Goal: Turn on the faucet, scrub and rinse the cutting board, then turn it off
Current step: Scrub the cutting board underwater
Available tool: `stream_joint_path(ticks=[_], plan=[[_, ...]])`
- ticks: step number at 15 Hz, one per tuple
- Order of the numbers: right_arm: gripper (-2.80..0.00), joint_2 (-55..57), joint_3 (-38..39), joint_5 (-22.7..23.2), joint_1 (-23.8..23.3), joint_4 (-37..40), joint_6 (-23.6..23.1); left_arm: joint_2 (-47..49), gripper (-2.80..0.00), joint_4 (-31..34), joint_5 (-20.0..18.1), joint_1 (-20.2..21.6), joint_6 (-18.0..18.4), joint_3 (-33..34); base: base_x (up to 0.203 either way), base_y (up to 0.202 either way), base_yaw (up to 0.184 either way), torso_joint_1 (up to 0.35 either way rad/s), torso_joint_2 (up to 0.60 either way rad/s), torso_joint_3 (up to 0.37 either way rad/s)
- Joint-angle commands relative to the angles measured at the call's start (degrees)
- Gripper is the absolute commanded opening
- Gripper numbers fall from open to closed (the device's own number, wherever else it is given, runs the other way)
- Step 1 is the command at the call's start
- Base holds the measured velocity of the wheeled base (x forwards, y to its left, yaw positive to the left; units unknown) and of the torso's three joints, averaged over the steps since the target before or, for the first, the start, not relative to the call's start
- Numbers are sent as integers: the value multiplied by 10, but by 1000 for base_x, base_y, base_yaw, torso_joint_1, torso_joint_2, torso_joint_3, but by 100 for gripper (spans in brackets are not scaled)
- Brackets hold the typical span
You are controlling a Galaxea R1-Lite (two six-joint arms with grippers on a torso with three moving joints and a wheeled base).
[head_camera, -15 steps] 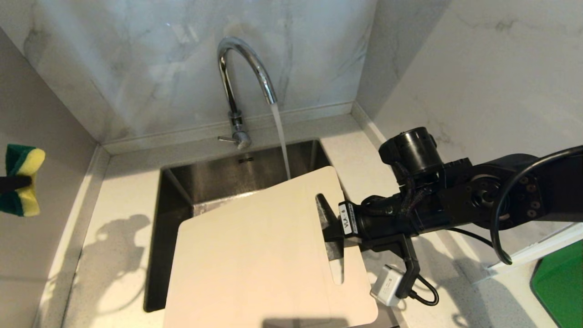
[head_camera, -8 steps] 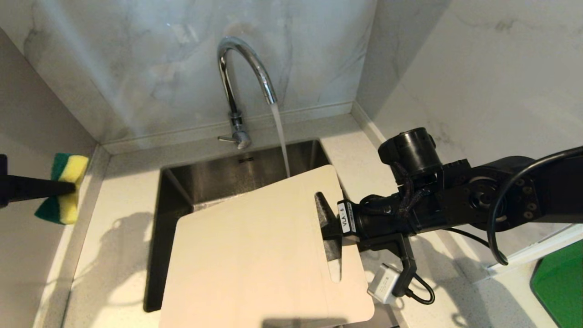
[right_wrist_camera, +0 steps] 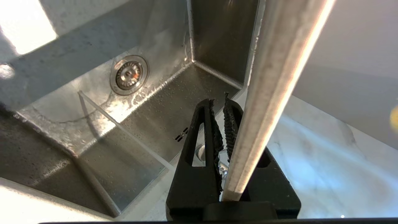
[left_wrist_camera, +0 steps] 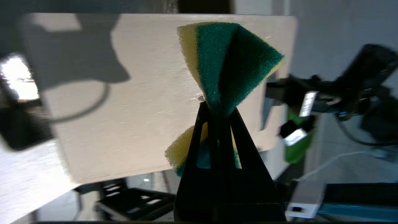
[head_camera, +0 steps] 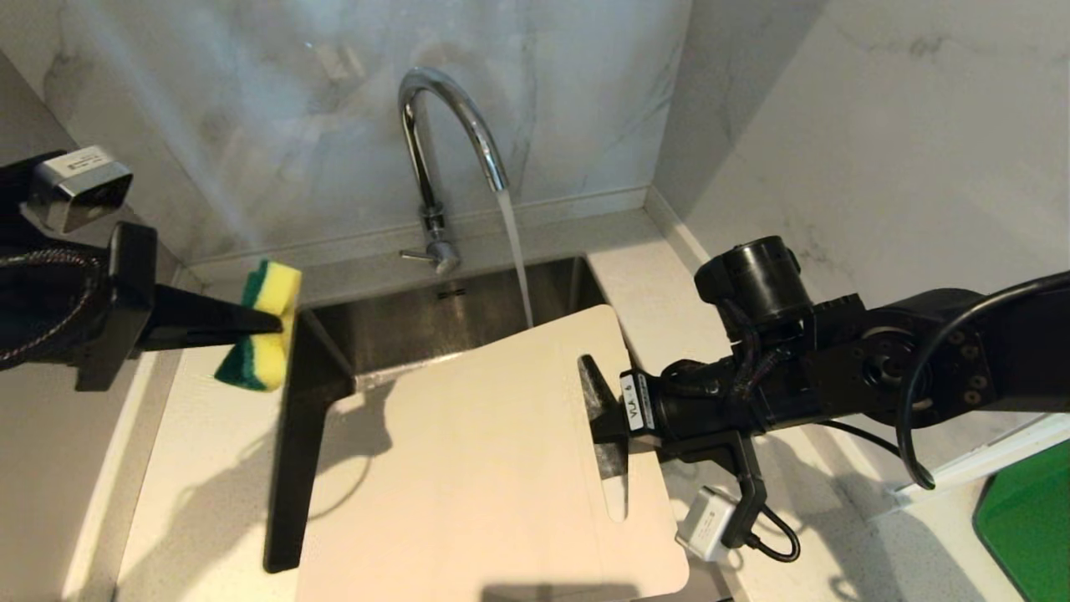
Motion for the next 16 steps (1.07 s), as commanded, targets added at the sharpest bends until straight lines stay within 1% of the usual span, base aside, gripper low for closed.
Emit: stream_joint_path(ticks=[1, 4, 6, 7, 9, 10, 13, 16], plan=[[-280, -2, 7, 1, 0, 0, -9, 65, -280, -14, 0, -43, -35, -40, 0, 0, 0, 0, 0, 0], [-280, -14, 12, 1, 0, 0, -9, 132, -280, -28, 3, -74, -44, -61, 0, 0, 0, 0, 0, 0], [-280, -25, 26, 2, 0, 0, -9, 171, -280, -70, 10, -92, -55, -59, 0, 0, 0, 0, 0, 0], [-280, -27, 30, 2, 0, 0, -9, 187, -280, -91, 24, -102, -60, -59, 0, 0, 0, 0, 0, 0], [-280, -32, 30, 2, 0, 0, -8, 214, -280, -120, 68, -126, -62, -63, 0, 0, 0, 0, 0, 0], [-280, -34, 30, 2, 0, 0, -8, 225, -280, -130, 74, -132, -64, -66, 0, 0, 0, 0, 0, 0], [-280, -38, 38, 2, 0, 0, -5, 265, -280, -133, 76, -141, -71, -73, 0, 0, 0, 0, 0, 0], [-280, -39, 37, 2, 0, 0, -5, 300, -280, -133, 80, -137, -68, -69, 0, 0, 0, 0, 0, 0]])
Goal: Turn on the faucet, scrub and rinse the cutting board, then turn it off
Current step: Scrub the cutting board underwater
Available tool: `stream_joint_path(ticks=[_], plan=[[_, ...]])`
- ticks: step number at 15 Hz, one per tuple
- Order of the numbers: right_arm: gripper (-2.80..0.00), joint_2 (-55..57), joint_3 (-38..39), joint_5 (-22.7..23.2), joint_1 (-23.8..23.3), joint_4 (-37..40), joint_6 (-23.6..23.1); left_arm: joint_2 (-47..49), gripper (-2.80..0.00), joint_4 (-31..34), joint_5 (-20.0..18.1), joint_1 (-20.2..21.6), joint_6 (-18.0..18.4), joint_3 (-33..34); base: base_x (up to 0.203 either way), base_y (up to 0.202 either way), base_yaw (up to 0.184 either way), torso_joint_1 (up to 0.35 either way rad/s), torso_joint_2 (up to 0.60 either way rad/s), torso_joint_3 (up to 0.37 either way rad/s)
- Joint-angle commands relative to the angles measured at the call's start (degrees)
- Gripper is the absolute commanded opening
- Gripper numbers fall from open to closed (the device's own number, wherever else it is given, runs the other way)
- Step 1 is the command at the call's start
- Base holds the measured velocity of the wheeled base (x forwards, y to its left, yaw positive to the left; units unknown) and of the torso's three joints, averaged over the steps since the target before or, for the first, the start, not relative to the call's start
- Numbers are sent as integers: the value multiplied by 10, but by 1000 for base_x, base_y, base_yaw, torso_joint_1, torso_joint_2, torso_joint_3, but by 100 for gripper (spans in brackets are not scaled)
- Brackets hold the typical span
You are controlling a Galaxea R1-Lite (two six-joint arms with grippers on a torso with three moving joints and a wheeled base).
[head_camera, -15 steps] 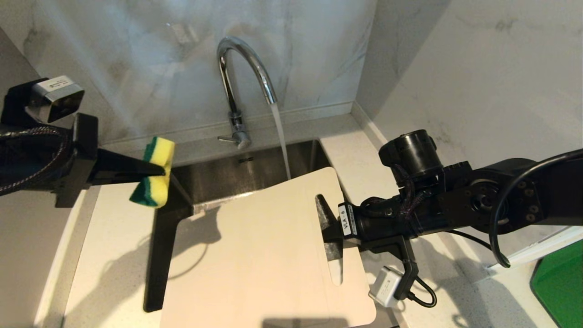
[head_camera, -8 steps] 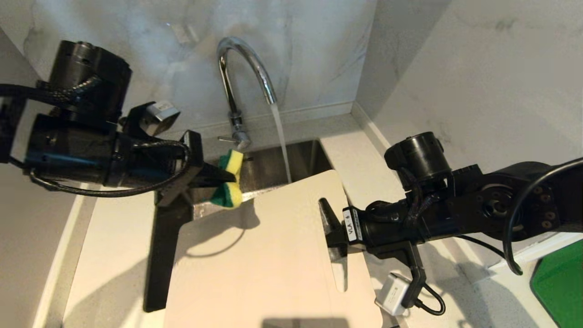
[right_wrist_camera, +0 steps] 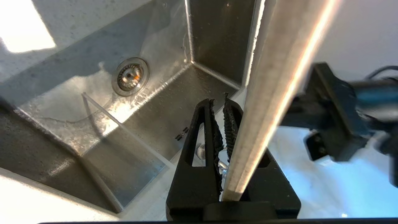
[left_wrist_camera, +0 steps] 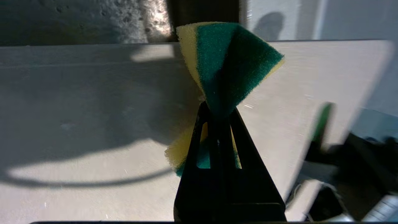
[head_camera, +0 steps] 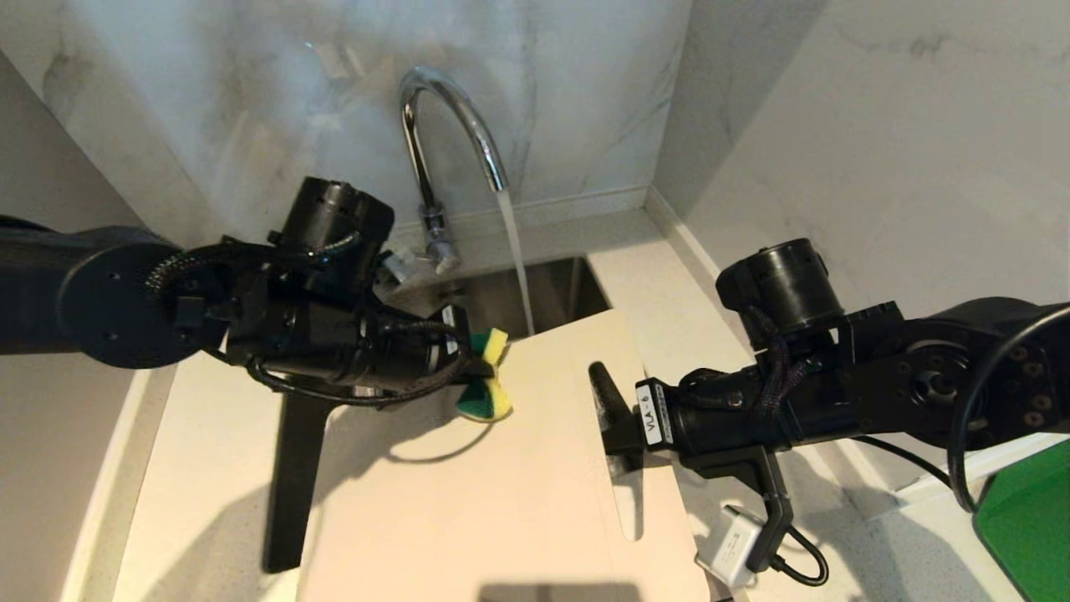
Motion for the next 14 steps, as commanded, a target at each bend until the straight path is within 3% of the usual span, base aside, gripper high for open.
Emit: stream_joint_path(ticks=[1, 9, 14], plan=[[-280, -2, 0, 2, 0, 1, -9, 32, -280, 1, 0, 6, -3, 10, 0, 0, 0, 0, 0, 0], [-280, -5, -5, 2, 0, 0, 4, -8, -280, -10, -5, 75, 17, 109, 0, 0, 0, 0, 0, 0], [-280, -11, -2, 14, 0, -27, 21, -19, -280, -97, -8, 142, 53, 227, 0, 0, 0, 0, 0, 0]])
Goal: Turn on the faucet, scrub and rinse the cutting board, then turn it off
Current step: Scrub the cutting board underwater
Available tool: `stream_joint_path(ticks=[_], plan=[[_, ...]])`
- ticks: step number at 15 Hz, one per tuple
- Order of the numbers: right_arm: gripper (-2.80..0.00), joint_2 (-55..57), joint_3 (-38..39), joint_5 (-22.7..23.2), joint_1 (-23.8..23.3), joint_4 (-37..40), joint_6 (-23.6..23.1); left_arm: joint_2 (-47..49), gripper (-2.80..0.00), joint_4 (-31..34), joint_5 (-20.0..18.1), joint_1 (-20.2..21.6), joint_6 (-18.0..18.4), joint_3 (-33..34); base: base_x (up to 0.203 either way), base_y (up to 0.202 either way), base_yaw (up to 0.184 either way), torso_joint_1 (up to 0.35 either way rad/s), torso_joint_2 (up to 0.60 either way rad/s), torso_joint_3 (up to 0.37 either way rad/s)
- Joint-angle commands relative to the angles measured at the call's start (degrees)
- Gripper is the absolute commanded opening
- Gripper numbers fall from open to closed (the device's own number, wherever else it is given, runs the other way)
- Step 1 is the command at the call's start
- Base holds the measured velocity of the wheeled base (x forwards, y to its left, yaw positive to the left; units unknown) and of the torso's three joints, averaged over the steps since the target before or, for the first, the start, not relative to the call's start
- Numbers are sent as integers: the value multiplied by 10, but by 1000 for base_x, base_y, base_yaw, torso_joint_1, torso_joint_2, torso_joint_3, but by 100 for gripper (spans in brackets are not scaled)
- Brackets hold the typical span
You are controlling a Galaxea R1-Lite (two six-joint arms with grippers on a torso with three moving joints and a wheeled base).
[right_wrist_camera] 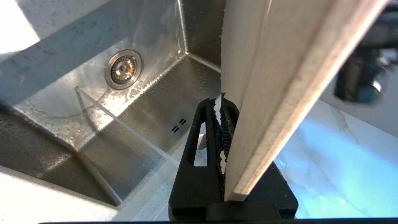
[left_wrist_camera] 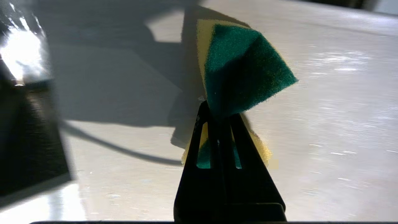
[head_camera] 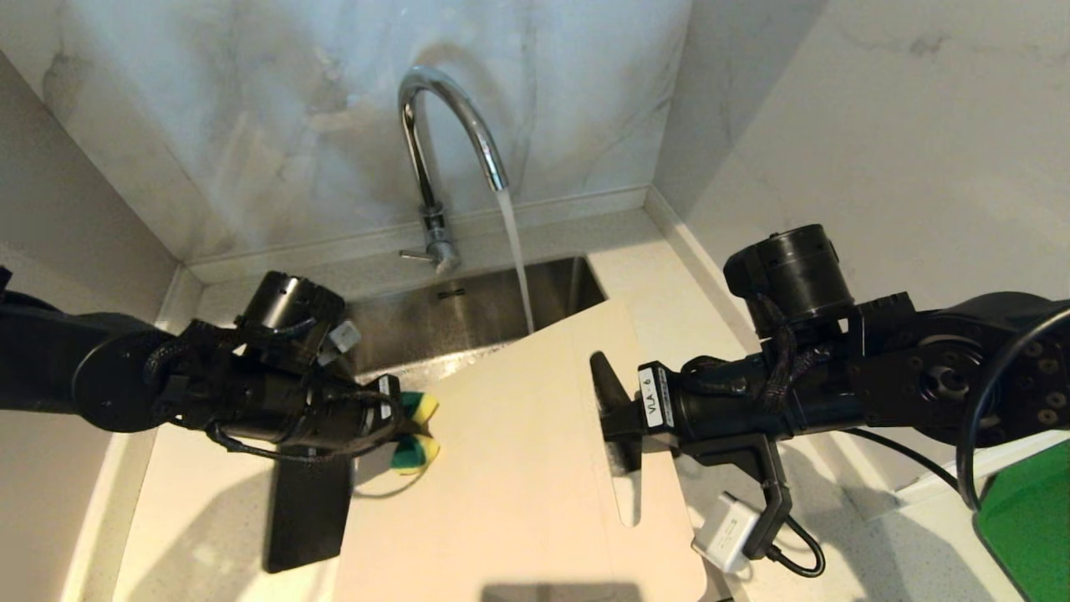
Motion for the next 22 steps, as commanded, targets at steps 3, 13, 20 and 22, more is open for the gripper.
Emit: stream_joint_path(ticks=[3, 13, 20, 22], plan=[[-280, -7, 4, 4, 0, -1, -9, -18, -280, -38, -59, 105, 22, 76, 0, 0, 0, 0, 0, 0], [-280, -12, 7, 4, 0, -1, -7, -138, -280, -13, -127, 227, 66, 48, 0, 0, 0, 0, 0, 0], [-280, -14, 7, 4, 0, -1, -5, -180, -280, 142, -75, -75, -31, -111, 0, 0, 0, 0, 0, 0], [-280, -15, 8, 4, 0, -2, -3, -152, -280, 147, -7, -188, -48, -118, 0, 0, 0, 0, 0, 0]])
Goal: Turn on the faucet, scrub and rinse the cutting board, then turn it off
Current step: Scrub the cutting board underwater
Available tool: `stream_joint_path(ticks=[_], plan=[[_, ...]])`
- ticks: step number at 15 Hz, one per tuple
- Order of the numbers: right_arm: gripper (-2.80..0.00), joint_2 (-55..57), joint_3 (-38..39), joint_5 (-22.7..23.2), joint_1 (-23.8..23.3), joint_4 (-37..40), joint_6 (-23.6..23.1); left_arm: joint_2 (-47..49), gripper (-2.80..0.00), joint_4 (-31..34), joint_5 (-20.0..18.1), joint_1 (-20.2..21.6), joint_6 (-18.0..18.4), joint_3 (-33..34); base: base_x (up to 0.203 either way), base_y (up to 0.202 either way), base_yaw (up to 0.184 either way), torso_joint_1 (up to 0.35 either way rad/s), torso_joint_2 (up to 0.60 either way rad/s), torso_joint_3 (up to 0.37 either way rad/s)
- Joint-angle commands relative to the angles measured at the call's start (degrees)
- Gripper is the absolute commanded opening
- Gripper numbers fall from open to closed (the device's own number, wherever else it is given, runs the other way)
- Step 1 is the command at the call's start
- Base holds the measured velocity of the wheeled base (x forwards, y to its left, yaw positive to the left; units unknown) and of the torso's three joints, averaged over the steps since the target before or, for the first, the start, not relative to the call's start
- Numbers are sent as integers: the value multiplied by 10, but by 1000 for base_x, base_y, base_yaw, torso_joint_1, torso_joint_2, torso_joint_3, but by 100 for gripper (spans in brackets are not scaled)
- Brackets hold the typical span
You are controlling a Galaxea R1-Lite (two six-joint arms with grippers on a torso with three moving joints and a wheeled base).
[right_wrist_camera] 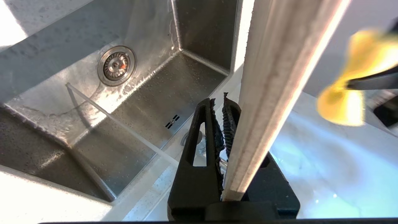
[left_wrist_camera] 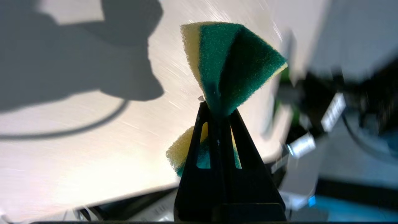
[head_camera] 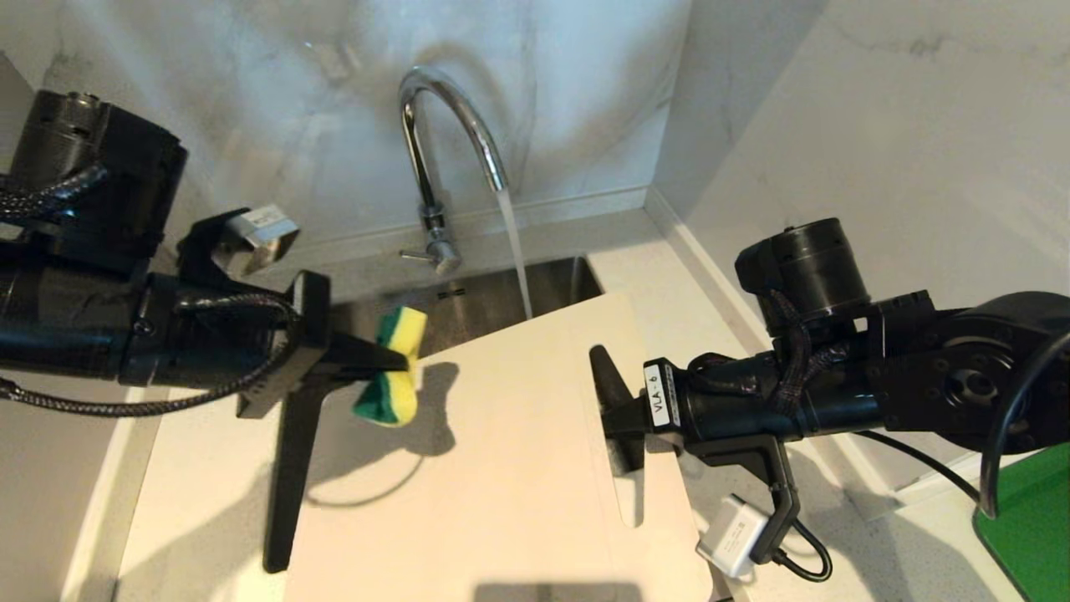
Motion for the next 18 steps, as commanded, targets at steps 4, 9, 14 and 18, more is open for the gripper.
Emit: stream_joint_path(ticks=[4, 9, 14, 18], plan=[[-280, 0, 0, 2, 0, 0, -8, 123, -280, -44, 120, -147, -16, -14, 0, 0, 0, 0, 0, 0], [-280, -4, 2, 2, 0, 0, -8, 153, -280, -53, 126, -129, -22, 5, 0, 0, 0, 0, 0, 0], [-280, -4, 0, 2, 0, 0, -4, 118, -280, -102, 121, -90, -23, 104, 0, 0, 0, 0, 0, 0], [-280, -7, 0, 2, 0, 0, -3, 107, -280, -219, 109, -51, -24, 238, 0, 0, 0, 0, 0, 0]])
